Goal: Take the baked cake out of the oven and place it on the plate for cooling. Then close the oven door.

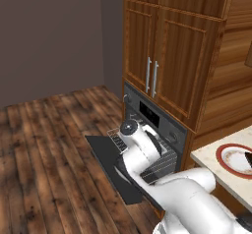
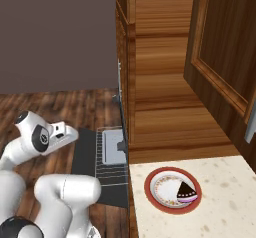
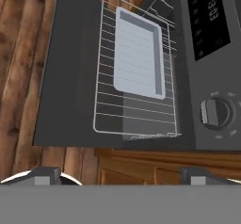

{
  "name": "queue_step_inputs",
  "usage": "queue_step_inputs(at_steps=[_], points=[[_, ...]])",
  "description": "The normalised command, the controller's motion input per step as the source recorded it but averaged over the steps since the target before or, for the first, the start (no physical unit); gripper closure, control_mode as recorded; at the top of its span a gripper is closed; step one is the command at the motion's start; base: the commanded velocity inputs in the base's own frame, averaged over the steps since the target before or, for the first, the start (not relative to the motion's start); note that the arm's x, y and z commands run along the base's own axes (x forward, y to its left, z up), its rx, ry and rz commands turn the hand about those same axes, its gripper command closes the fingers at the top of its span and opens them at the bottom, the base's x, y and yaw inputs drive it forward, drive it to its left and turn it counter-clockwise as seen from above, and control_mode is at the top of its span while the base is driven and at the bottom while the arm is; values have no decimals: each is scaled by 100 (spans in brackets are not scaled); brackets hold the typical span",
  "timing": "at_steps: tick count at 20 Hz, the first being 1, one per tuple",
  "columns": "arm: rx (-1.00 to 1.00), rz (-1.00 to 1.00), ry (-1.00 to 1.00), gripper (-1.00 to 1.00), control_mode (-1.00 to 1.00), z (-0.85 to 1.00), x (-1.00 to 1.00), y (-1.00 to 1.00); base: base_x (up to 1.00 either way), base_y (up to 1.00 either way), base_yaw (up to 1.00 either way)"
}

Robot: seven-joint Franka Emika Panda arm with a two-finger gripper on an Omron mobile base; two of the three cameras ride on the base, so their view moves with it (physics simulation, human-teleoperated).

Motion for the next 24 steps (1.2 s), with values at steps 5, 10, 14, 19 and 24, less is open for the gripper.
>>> queue_step_inputs(at_steps=[5,10,14,19,24], points=[[-1,0,0,-100,-100,-40,71,0,0,0,0],[-1,0,1,-100,-100,-48,68,0,0,0,0],[-1,0,4,-100,-100,-44,57,0,0,0,0],[-3,0,5,-100,-100,-37,52,0,0,0,0],[-3,0,2,-100,-100,-27,42,1,0,0,0]])
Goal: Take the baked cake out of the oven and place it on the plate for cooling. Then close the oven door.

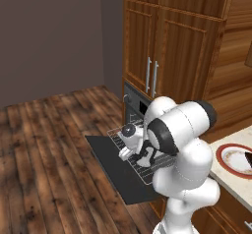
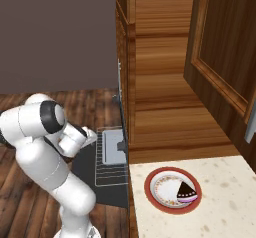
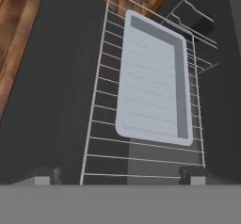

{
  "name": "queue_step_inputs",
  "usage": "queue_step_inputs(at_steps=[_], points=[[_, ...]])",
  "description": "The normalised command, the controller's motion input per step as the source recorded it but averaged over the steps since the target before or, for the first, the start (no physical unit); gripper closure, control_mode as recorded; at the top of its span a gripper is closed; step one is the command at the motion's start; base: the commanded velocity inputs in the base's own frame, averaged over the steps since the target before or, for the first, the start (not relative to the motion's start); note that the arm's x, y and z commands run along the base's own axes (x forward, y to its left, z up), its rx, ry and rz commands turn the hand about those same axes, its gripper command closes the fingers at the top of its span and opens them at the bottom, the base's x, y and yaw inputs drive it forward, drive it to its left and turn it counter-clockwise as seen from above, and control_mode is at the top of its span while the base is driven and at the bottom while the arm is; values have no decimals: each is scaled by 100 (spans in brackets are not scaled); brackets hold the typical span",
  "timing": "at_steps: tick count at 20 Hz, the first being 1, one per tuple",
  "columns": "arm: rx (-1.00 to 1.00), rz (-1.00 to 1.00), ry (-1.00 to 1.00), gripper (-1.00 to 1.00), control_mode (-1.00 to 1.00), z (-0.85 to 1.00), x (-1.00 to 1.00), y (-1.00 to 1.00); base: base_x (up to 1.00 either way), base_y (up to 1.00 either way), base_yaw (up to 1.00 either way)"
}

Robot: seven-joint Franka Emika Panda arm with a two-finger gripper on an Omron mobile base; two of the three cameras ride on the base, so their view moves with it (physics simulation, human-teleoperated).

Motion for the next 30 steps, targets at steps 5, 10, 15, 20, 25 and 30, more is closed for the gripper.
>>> queue_step_inputs(at_steps=[5,10,15,20,25,30], points=[[-4,0,0,-100,-100,-19,22,8,0,0,0],[-5,0,2,-100,-100,-27,21,11,0,0,0],[-2,-1,7,-100,-100,-24,32,9,0,0,0],[-1,-2,9,-100,-100,-13,38,10,0,0,0],[-1,-2,6,-100,-100,-10,38,6,0,0,0],[-4,-3,1,-100,-100,-11,39,2,0,0,0]])
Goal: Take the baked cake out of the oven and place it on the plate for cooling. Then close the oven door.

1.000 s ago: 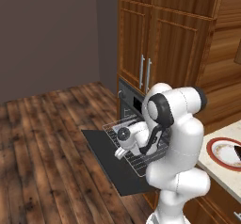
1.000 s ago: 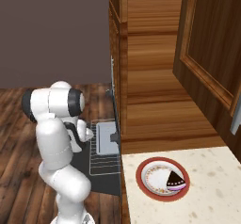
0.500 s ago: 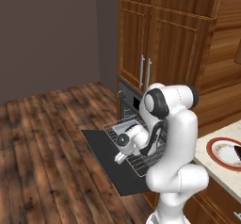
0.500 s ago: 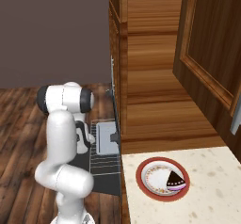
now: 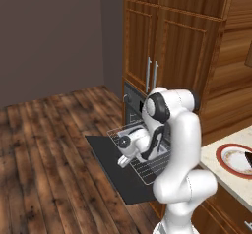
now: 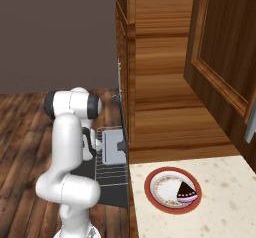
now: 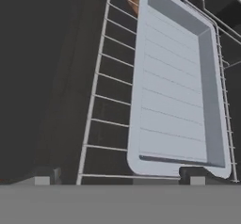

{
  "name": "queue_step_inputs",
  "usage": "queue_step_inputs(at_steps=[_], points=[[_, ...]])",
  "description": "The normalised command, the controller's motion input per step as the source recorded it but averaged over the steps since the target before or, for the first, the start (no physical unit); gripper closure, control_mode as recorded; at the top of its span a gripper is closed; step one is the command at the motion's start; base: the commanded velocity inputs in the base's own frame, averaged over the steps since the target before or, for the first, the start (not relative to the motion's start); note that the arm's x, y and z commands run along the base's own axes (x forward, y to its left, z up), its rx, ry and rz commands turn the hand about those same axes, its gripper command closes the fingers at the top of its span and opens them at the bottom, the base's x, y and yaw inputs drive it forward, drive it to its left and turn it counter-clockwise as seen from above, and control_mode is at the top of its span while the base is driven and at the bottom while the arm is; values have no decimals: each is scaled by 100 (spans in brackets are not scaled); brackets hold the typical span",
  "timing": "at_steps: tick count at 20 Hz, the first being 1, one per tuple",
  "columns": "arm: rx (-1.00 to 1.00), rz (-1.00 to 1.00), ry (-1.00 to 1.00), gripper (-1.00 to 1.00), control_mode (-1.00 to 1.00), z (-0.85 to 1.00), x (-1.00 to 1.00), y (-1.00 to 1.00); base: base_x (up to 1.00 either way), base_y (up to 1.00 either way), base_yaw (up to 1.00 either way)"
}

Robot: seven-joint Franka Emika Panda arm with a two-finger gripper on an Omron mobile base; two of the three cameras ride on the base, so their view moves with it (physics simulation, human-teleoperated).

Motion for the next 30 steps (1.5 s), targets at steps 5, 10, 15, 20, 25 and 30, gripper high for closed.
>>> queue_step_inputs(at_steps=[5,10,15,20,25,30], points=[[-8,-4,0,-100,-100,-19,35,0,0,0,0],[-7,-3,1,-100,-100,-22,33,0,0,0,0],[-4,-3,6,-100,-100,-20,38,1,0,0,0],[-3,-3,8,-100,-100,-19,31,0,0,0,0],[-3,-3,5,-100,-100,-22,26,1,0,0,0],[-5,-3,0,-100,-100,-23,16,0,0,0,0]])
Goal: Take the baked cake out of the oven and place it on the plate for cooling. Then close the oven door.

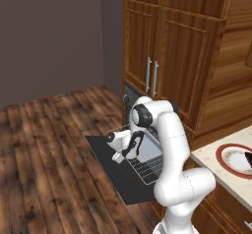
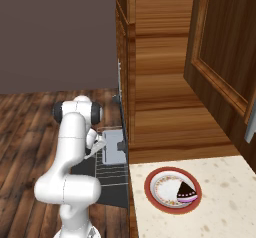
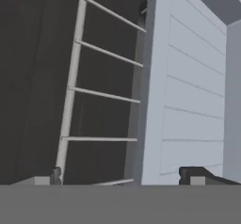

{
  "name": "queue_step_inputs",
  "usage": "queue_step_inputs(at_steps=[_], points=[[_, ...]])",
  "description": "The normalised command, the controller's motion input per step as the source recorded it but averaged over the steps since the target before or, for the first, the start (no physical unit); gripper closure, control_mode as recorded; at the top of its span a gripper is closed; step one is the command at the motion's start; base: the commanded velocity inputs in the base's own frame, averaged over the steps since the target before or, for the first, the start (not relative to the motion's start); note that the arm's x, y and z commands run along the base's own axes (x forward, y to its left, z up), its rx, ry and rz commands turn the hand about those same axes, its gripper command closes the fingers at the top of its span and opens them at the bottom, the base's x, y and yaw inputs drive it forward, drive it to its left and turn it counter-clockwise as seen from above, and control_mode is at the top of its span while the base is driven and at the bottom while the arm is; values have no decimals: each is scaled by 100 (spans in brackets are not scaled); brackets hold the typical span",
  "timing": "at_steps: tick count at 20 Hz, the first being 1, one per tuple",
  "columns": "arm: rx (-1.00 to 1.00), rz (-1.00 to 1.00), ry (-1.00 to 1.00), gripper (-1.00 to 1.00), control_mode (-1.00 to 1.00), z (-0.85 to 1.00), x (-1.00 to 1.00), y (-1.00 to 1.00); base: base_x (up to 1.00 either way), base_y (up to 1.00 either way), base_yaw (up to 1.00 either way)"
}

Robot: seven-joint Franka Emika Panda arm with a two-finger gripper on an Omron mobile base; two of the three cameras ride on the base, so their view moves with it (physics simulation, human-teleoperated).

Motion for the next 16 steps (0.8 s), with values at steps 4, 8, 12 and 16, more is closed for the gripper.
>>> queue_step_inputs(at_steps=[4,8,12,16], points=[[-4,-2,0,-100,-100,-23,7,1,0,0,0],[-4,-2,2,-100,-100,-23,0,3,0,0,0],[-4,-2,1,-100,-100,-24,5,2,0,0,0],[-5,-3,0,-100,-100,-19,13,0,0,0,0]])
